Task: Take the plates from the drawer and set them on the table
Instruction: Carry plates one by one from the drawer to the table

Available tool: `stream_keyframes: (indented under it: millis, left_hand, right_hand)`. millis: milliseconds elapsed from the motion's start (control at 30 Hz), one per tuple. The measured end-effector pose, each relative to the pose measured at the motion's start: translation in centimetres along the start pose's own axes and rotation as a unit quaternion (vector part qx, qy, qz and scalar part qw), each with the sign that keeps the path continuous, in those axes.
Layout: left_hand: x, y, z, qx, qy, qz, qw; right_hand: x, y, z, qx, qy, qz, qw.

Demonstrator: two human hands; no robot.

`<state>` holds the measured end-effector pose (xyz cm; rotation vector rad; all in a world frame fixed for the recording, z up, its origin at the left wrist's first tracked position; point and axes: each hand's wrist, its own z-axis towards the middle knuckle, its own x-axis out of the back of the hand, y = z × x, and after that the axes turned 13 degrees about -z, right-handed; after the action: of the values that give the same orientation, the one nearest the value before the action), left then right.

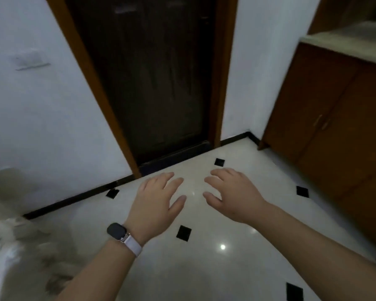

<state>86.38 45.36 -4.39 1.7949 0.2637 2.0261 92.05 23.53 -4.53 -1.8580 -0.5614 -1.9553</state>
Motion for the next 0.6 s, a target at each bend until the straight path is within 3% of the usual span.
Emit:
stream_keyframes:
  millis: [267,600]
  left_hand:
    - [-7.1,14.9,8.5,-0.120,-0.050,-0.004,0.992]
    - [-12.4,28.2,15.1,-0.256,-0.106,-0.022,0.961]
  right_hand:
    - [0.5,15.3,-8.8,-0.141,0.013,0.014,0.990]
    - [1.5,25.8,-18.0,-0.295,0.041,0.006,0.955]
